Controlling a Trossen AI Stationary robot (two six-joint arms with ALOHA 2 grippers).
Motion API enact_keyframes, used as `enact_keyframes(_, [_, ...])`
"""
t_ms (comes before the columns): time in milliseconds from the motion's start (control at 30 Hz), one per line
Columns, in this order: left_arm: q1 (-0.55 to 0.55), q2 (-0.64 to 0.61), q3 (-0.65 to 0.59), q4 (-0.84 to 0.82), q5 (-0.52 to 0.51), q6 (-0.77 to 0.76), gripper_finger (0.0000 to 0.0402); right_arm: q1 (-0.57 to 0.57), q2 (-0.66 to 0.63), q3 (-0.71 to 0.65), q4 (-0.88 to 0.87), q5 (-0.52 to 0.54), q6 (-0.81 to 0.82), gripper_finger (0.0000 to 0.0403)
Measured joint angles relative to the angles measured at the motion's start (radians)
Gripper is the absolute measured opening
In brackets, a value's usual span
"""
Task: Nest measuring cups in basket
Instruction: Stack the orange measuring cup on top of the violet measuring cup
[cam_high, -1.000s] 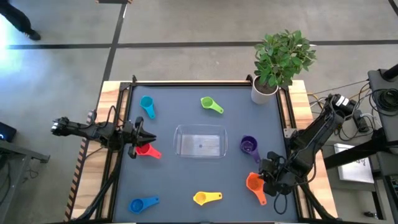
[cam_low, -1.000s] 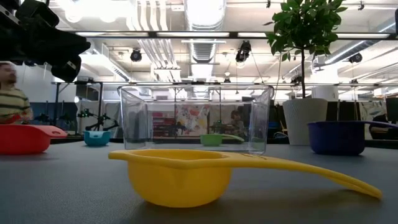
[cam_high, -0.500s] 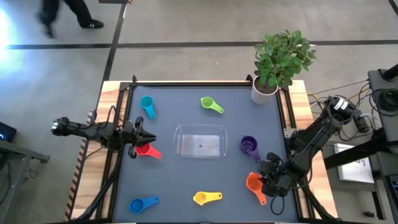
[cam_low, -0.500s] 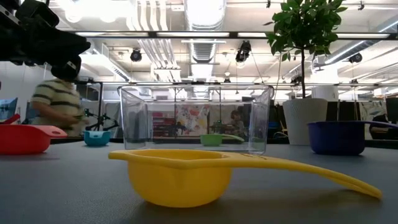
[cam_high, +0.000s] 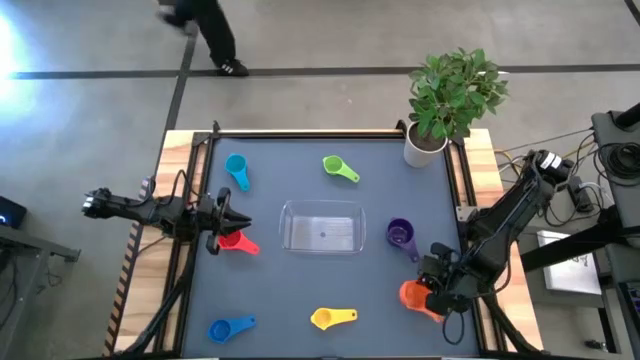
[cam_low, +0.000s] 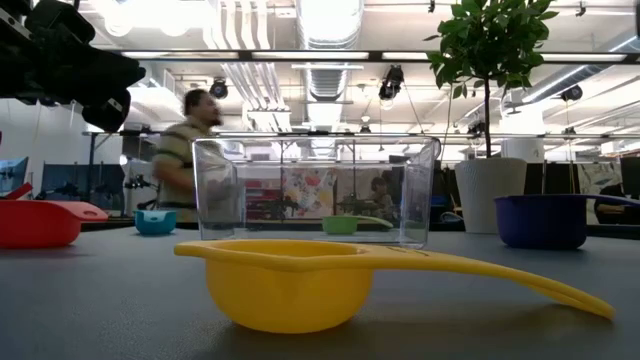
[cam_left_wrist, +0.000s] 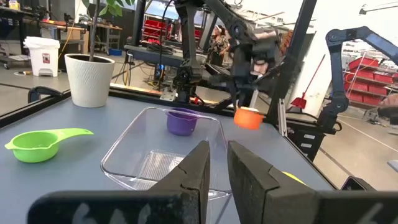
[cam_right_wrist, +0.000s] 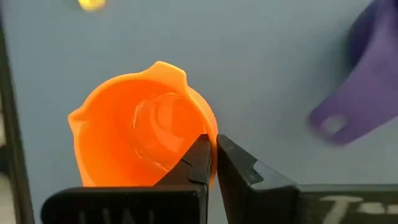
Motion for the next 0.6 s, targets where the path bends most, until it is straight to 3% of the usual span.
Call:
enact_keyframes(133, [0.0,0.0,0.0,0.0,0.0,0.0,0.0039,-0.04,-0.072,0.085,-0.17,0.157,-0.003,0.0009])
enact_keyframes(300, [0.0,0.0,0.0,0.0,0.0,0.0,0.0039,-0.147,-0.141,0.137,-0.365,0.318,0.138,0.0009])
enact_keyframes(433, [0.0,0.0,0.0,0.0,0.0,0.0,0.0039,-0.249,-0.182,0.131,-0.371,0.304,0.105,0.0009])
enact_keyframes(600, [0.0,0.0,0.0,0.0,0.0,0.0,0.0039,-0.371,-0.197,0.111,-0.378,0.21,0.017,0.0009])
